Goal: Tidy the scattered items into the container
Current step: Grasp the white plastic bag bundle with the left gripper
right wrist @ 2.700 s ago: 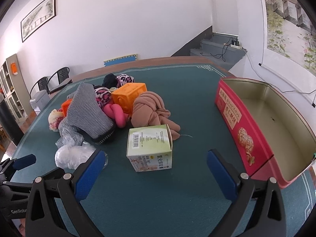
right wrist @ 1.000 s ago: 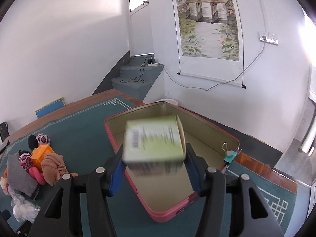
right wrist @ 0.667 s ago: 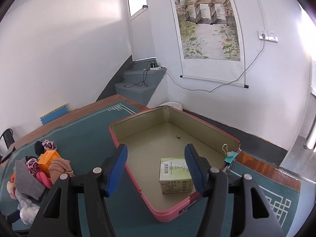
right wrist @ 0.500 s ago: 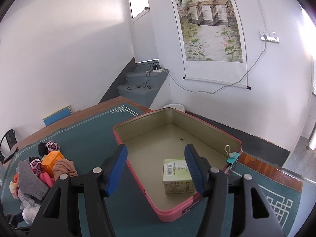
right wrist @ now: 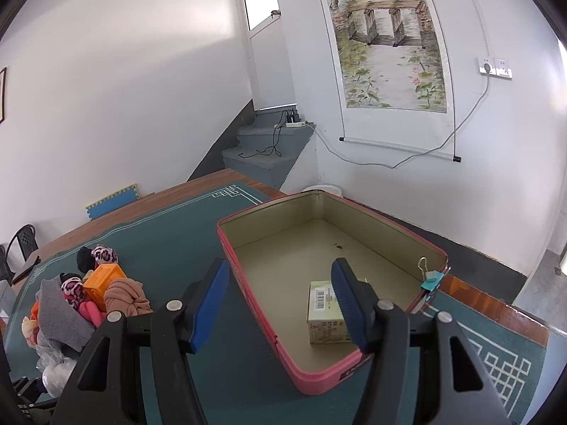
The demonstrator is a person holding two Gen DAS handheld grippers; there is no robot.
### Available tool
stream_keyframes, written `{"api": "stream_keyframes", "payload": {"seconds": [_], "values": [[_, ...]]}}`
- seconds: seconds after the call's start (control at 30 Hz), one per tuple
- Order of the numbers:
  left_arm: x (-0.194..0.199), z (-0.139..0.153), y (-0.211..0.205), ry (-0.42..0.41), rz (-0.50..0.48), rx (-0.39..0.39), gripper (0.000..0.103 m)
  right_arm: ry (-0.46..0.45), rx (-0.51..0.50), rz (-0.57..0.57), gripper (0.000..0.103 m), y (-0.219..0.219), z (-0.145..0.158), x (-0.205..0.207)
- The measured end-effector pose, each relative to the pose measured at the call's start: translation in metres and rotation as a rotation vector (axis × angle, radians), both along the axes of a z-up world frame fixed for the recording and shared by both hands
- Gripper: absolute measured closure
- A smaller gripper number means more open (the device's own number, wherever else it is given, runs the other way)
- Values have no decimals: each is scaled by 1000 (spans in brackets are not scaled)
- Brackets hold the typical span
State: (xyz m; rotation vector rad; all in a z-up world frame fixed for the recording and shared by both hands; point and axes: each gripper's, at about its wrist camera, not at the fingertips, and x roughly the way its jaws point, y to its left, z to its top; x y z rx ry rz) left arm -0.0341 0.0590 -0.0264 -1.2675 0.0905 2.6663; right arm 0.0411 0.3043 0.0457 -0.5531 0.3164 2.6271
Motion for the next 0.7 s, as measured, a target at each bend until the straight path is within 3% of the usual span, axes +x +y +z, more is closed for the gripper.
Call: {"api": "stream_keyframes", "payload": {"seconds": [0.13, 0.47, 0.7], "values": [[-1, 0, 2, 4, -2, -2, 53, 0, 3, 4, 39, 0, 0, 0], [8, 8, 9, 24, -6, -20, 54, 10, -12, 13, 39, 2, 0, 1], [25, 42, 39, 77, -65, -25, 54, 45, -50, -13, 39, 22, 7, 17]]}}
